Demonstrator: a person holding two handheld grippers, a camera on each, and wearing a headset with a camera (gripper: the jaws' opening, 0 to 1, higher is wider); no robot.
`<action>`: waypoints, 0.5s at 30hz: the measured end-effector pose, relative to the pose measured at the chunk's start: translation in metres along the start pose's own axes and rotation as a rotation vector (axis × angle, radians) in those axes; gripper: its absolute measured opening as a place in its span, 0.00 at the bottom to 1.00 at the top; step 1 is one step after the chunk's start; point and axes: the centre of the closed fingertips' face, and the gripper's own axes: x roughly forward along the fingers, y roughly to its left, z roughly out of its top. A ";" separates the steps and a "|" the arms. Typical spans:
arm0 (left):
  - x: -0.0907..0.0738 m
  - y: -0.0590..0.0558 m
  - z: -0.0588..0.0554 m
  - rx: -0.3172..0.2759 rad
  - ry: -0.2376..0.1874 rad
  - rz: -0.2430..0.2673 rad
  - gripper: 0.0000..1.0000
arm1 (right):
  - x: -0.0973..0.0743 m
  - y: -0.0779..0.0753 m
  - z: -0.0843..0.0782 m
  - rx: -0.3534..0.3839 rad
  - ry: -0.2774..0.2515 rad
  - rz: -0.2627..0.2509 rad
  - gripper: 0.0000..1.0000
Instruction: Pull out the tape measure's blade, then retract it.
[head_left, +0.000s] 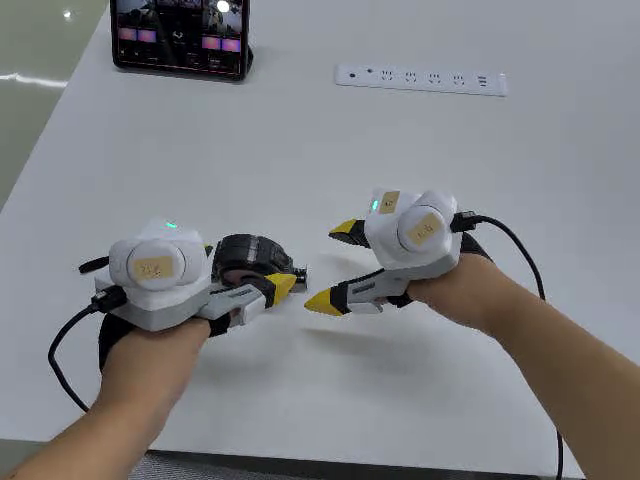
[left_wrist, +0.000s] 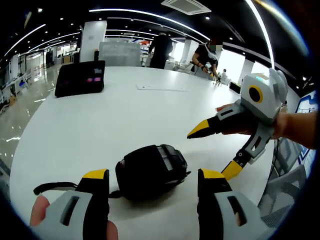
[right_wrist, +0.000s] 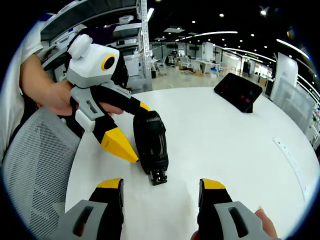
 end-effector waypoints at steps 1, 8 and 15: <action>-0.001 0.000 0.000 0.008 -0.001 -0.003 0.69 | -0.001 0.001 0.000 -0.001 -0.003 -0.004 0.59; -0.006 -0.001 0.003 0.061 -0.004 -0.015 0.75 | -0.010 0.005 -0.001 0.011 -0.018 -0.019 0.61; -0.013 -0.003 -0.001 0.135 0.022 -0.039 0.76 | -0.024 0.007 -0.003 0.032 -0.037 -0.043 0.64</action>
